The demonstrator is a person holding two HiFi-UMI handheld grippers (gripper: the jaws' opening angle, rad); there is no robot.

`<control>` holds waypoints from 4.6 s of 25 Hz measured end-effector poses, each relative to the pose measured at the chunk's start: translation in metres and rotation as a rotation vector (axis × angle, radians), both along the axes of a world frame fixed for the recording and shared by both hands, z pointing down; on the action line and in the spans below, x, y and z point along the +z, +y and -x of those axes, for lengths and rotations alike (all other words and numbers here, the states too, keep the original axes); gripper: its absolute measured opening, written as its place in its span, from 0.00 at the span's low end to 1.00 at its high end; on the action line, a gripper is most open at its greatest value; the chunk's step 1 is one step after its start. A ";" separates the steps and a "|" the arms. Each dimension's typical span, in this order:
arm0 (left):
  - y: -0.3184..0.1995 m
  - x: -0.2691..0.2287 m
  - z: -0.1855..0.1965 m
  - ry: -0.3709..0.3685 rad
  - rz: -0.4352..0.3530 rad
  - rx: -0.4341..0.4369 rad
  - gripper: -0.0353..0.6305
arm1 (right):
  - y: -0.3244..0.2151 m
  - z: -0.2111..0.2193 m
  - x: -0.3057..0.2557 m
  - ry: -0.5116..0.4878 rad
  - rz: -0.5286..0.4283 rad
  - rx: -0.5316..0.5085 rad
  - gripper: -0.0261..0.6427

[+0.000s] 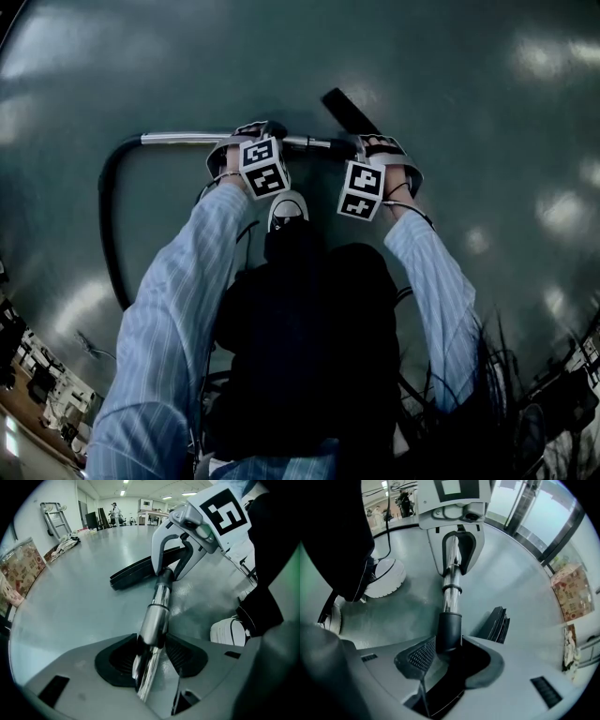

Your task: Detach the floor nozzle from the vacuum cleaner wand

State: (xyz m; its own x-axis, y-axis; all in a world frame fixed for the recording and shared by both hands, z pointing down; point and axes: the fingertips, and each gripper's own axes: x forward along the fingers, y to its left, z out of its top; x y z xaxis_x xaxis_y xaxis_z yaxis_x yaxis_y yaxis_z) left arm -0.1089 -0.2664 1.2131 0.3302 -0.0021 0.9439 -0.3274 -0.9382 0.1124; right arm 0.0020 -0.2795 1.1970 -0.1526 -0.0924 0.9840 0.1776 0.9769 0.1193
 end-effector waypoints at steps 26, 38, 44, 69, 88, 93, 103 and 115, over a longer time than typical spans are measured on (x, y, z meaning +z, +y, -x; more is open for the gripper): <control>-0.002 -0.196 0.010 0.154 0.069 -0.529 0.32 | -0.001 -0.119 -0.163 -0.164 0.116 0.885 0.30; 0.048 -0.356 -0.043 0.287 0.101 -0.670 0.31 | 0.051 -0.125 -0.325 -0.453 0.335 1.348 0.29; 0.077 -0.428 -0.054 0.400 0.074 -0.881 0.27 | 0.090 -0.119 -0.399 -0.605 0.382 1.529 0.28; 0.217 -0.746 -0.078 0.667 0.064 -1.015 0.07 | 0.204 -0.100 -0.696 -0.759 0.263 1.529 0.25; 0.274 -0.800 0.018 0.753 0.036 -0.796 0.07 | 0.275 0.034 -0.747 -0.848 0.229 1.619 0.25; 0.282 -0.817 0.001 0.750 -0.009 -0.719 0.07 | 0.304 0.020 -0.750 -0.836 0.244 1.631 0.25; 0.310 -0.857 -0.032 0.819 -0.124 -0.801 0.07 | 0.360 -0.024 -0.769 -0.824 0.200 1.537 0.25; 0.479 -0.851 -0.130 0.816 -0.154 -1.043 0.07 | 0.488 -0.140 -0.776 -0.801 0.242 1.348 0.25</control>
State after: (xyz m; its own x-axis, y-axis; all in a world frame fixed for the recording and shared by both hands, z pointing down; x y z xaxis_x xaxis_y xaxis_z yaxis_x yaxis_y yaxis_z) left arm 0.0208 0.2128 0.3619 0.5757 -0.6858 0.4453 -0.7853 -0.3121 0.5347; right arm 0.1420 0.2090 0.4213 -0.5560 -0.4425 0.7036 -0.8280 0.3687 -0.4225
